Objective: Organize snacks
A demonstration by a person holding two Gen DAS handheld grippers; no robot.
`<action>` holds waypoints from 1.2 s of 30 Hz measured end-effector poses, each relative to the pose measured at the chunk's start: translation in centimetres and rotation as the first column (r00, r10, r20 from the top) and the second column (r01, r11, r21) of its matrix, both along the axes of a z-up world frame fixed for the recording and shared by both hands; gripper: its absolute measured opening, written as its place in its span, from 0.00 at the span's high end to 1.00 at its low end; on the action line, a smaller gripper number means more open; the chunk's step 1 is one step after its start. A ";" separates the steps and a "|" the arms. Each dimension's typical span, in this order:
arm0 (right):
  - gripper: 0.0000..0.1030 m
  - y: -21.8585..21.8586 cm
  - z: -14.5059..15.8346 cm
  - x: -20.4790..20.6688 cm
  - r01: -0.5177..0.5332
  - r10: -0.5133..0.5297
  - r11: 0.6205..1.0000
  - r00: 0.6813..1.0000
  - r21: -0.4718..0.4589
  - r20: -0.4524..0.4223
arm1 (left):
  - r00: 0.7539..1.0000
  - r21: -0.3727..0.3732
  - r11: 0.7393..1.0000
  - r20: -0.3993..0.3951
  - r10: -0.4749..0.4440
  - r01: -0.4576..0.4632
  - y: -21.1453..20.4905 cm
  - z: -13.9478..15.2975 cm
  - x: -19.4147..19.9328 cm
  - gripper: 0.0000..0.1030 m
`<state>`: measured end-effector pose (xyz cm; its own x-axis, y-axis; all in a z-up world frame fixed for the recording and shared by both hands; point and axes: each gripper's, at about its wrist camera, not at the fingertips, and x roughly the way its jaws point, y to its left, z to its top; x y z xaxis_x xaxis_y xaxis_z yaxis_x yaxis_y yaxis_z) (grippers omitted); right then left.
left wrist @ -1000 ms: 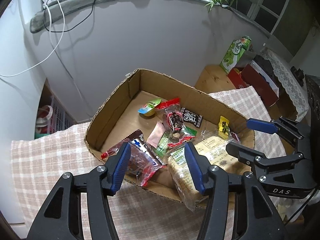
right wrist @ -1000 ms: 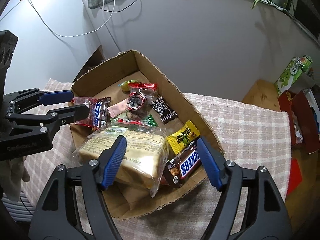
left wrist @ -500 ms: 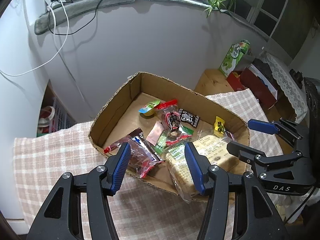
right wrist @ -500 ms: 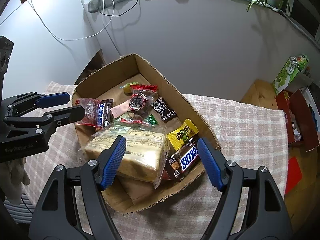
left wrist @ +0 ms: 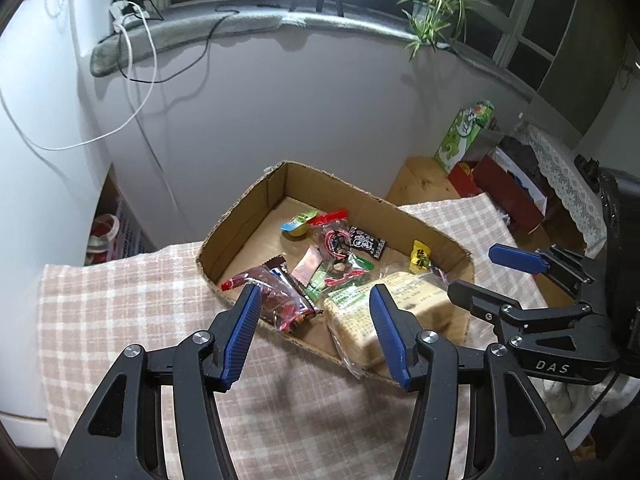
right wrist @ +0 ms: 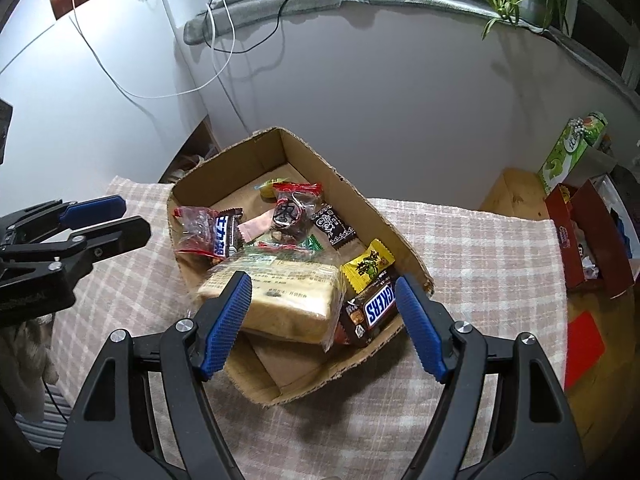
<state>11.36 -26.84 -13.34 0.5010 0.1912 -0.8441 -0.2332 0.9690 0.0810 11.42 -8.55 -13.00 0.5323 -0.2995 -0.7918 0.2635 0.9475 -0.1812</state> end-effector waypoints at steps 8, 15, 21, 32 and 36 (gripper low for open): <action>0.16 -1.0 1.4 -1.7 0.052 -0.053 0.998 0.998 0.022 0.040 | 0.998 -0.016 0.998 0.020 0.063 -0.062 0.8 1.1 -2.2 0.46; 0.15 -1.5 1.9 -2.2 0.066 -0.067 0.997 0.997 0.029 0.048 | 0.996 0.001 0.997 0.036 0.078 -0.078 0.7 1.7 -3.2 0.46; 0.15 -1.5 1.9 -2.2 0.065 -0.067 0.997 0.997 0.028 0.049 | 0.995 0.011 0.996 0.047 0.085 -0.085 0.7 2.1 -3.7 0.46; 0.15 -1.5 2.1 -2.3 0.064 -0.066 0.997 0.997 0.031 0.051 | 0.995 0.022 0.996 0.051 0.082 -0.083 0.4 2.3 -4.0 0.45; 0.15 -1.4 2.1 -2.3 0.062 -0.063 0.998 0.997 0.031 0.050 | 0.995 0.027 0.996 0.053 0.086 -0.088 0.4 2.5 -4.3 0.33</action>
